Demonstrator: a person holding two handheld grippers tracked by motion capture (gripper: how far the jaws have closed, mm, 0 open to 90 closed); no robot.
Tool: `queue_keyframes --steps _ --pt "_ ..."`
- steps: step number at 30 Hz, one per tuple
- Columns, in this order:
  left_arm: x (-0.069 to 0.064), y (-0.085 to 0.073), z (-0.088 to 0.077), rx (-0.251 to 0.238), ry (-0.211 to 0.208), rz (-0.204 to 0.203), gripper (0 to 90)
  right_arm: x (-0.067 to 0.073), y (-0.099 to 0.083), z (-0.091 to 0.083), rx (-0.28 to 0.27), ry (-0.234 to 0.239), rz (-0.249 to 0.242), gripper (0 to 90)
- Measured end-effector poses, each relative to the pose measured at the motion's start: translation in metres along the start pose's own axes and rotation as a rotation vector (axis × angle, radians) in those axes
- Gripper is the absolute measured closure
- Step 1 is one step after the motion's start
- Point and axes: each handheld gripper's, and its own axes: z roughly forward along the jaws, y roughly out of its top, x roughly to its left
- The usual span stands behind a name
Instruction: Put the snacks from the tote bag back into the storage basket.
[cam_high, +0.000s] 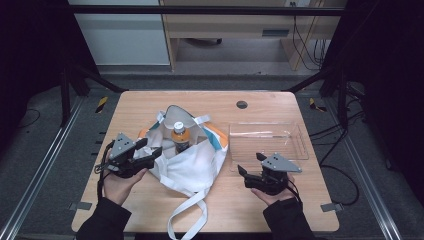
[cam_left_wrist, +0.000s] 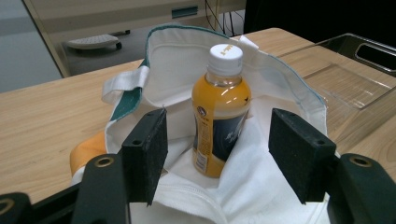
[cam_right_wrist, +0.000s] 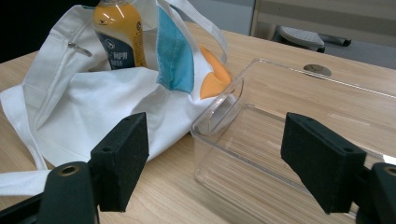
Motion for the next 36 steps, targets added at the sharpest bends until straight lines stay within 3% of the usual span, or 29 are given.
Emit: queue_keyframes --steps 11,17,36 --pt "0.002 0.011 0.006 -0.031 -0.009 -0.017 36.3 -0.007 -0.013 -0.016 -0.003 0.028 -0.002 16.6" --pt "0.0 0.012 0.012 -0.028 -0.013 -0.008 35.8 -0.007 -0.02 -0.018 0.025 0.046 -0.021 14.4" --pt "-0.006 0.022 0.034 -0.048 -0.036 0.004 35.1 -0.013 -0.038 -0.031 0.062 0.057 0.014 14.0"
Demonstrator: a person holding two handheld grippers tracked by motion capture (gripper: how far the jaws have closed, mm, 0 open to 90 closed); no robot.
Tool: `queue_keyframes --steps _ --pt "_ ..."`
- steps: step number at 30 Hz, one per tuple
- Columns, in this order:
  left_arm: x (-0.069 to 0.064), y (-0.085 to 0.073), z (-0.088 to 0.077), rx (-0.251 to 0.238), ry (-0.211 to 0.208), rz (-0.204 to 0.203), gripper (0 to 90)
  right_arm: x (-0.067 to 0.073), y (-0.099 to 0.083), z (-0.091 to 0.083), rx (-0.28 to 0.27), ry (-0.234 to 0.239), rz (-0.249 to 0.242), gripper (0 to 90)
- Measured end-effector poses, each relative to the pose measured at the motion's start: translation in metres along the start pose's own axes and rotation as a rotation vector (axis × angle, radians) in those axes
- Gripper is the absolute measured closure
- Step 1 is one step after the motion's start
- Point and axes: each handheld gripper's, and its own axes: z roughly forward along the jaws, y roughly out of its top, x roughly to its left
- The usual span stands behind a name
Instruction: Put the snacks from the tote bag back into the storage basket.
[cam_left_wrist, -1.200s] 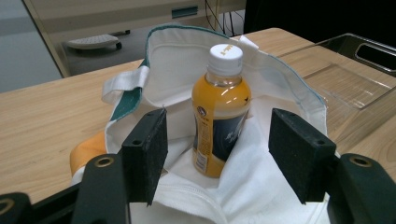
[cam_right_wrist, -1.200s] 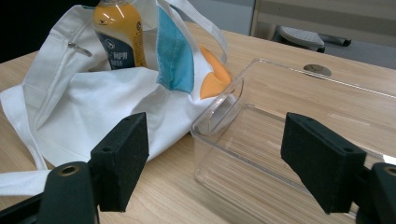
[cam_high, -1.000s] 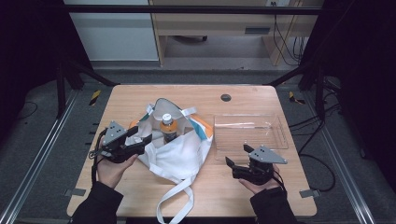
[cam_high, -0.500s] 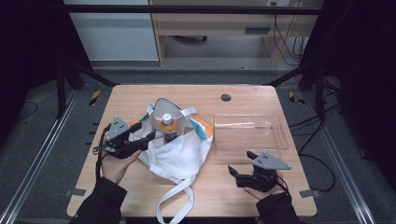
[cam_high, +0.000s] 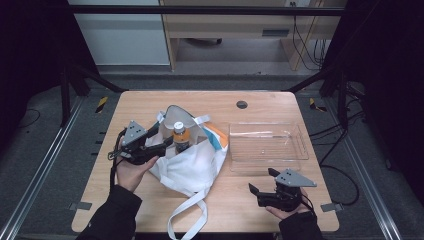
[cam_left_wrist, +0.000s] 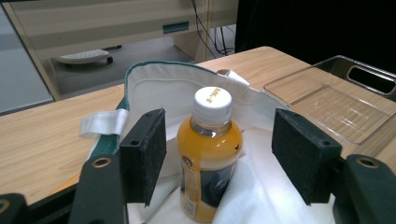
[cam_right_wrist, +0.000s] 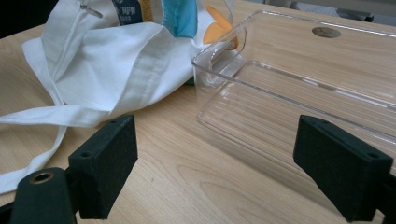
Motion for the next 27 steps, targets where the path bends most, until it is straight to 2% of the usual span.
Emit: queue_keyframes --steps 17,27 --pt "-0.003 0.001 0.032 0.029 -0.001 0.021 36.0 -0.001 -0.004 0.002 0.016 -0.017 0.007 14.1" --pt "-0.006 -0.001 0.052 0.041 0.009 0.035 42.8 -0.002 -0.005 0.004 0.021 -0.015 0.008 14.1"
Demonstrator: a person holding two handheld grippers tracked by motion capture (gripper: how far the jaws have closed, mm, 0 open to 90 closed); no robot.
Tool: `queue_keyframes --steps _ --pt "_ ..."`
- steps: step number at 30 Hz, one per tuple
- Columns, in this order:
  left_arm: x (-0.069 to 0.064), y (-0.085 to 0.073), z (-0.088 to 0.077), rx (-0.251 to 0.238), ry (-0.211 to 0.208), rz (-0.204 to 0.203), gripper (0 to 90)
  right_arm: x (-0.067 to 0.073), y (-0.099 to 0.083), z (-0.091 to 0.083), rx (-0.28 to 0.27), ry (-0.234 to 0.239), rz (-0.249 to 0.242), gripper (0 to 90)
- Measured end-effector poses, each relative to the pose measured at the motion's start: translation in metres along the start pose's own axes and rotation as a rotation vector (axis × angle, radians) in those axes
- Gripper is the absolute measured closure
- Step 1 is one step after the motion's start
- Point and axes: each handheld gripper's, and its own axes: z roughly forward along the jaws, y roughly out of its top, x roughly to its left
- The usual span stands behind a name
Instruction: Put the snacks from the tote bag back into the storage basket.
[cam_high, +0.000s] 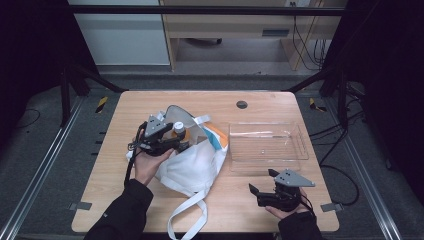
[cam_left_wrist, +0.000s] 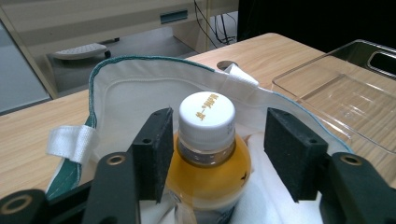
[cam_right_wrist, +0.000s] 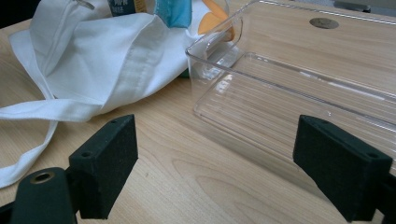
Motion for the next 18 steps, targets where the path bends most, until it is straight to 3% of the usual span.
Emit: queue_keyframes --steps 6,13,18 --pt "0.0 0.0 0.005 -0.009 0.023 0.01 51.8 0.001 0.0 0.001 0.007 0.002 -0.004 14.2" --pt "0.004 -0.003 0.014 0.009 0.021 -0.018 54.5 0.0 0.0 0.001 0.005 -0.002 -0.003 14.2" --pt "0.003 -0.004 0.017 -0.005 0.022 -0.005 55.6 0.0 0.0 0.002 0.007 0.001 -0.002 14.2"
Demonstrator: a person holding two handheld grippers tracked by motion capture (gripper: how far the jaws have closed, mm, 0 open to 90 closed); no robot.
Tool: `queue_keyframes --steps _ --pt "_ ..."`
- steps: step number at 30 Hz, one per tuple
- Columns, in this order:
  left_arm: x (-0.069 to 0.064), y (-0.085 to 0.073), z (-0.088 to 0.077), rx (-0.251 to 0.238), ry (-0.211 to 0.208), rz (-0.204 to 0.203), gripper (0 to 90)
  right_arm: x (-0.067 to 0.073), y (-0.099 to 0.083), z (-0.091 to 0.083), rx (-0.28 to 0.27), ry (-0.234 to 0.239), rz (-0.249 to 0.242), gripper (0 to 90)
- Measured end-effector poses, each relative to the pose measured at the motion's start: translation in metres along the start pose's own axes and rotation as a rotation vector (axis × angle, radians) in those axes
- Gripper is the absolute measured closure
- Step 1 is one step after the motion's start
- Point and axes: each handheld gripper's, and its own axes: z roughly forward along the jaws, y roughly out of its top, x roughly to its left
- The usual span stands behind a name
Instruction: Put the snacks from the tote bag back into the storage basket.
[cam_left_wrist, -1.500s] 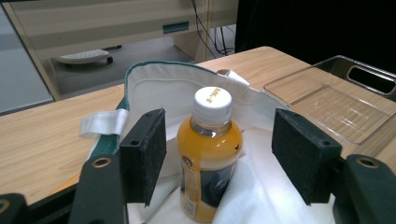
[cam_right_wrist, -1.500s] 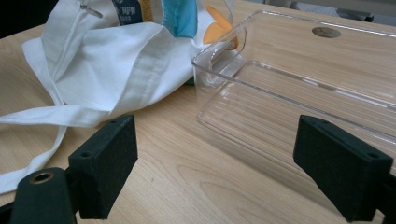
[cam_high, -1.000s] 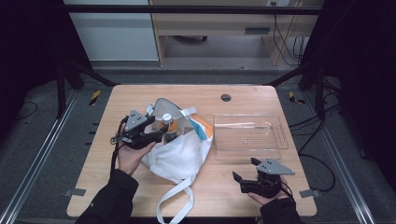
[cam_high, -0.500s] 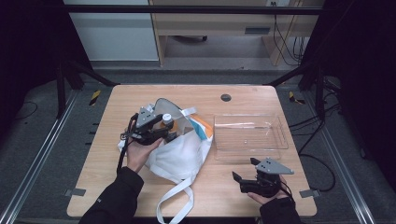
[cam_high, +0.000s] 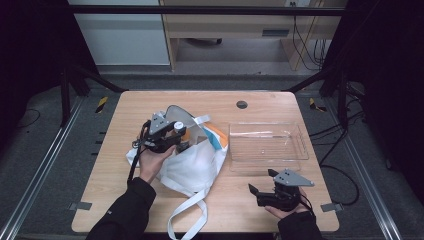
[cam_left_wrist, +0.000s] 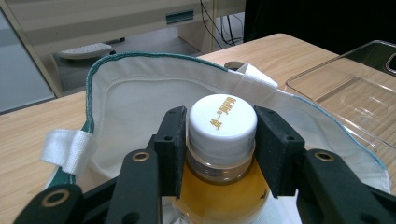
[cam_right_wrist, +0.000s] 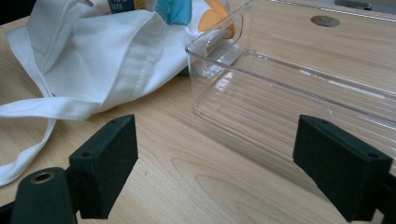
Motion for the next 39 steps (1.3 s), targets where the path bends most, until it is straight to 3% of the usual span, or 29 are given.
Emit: queue_keyframes --steps 23,31,39 --pt "-0.002 0.004 -0.004 0.0 0.03 -0.013 58.6 0.001 0.0 0.002 0.014 0.007 -0.009 14.2" --pt "0.003 0.012 -0.015 -0.021 0.048 0.0 58.5 0.002 0.0 0.002 0.015 0.007 -0.011 14.1" --pt "0.008 0.023 -0.03 -0.055 0.06 -0.021 58.6 0.002 0.0 0.002 0.016 0.006 -0.013 14.1"
